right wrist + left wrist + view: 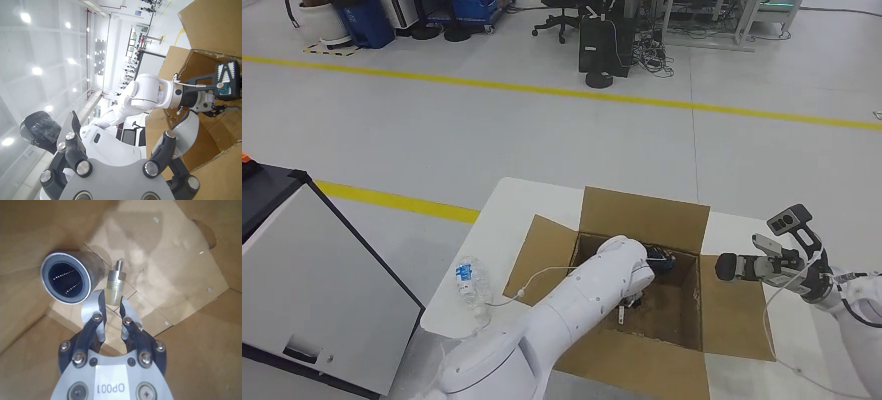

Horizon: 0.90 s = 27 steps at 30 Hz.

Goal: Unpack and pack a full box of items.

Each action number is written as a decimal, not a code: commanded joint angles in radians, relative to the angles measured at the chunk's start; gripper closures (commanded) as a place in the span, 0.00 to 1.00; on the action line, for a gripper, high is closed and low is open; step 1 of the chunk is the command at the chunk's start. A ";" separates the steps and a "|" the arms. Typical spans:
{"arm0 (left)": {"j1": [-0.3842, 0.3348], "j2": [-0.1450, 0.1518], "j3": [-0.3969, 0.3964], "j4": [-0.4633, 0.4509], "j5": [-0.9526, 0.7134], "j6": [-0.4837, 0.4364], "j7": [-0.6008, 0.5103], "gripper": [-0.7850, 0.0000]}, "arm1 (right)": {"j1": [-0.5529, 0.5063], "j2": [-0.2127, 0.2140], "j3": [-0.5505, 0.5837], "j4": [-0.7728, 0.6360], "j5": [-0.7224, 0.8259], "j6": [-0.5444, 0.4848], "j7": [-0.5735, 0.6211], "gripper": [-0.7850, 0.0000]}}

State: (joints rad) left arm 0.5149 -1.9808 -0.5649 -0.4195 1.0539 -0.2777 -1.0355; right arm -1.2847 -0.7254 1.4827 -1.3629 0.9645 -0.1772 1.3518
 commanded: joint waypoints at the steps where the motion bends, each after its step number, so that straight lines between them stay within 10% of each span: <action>1: 0.001 0.005 -0.005 -0.010 0.002 0.004 -0.011 1.00 | 0.000 0.000 0.000 0.000 0.000 0.000 0.000 0.00; 19: 0.065 0.082 -0.051 -0.128 0.050 0.024 -0.227 1.00 | 0.000 0.000 0.000 0.000 0.000 0.000 0.000 0.00; 23: 0.084 0.097 -0.065 -0.185 0.057 0.032 -0.248 0.01 | 0.000 0.000 0.000 0.000 0.000 0.000 0.000 0.00; 27: 0.099 0.110 -0.076 -0.230 0.067 0.038 -0.261 0.00 | 0.000 0.000 0.000 0.000 0.000 0.000 0.000 0.00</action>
State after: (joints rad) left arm 0.6108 -1.8736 -0.6387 -0.6396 1.1179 -0.2410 -1.2937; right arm -1.2847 -0.7254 1.4827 -1.3629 0.9645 -0.1772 1.3518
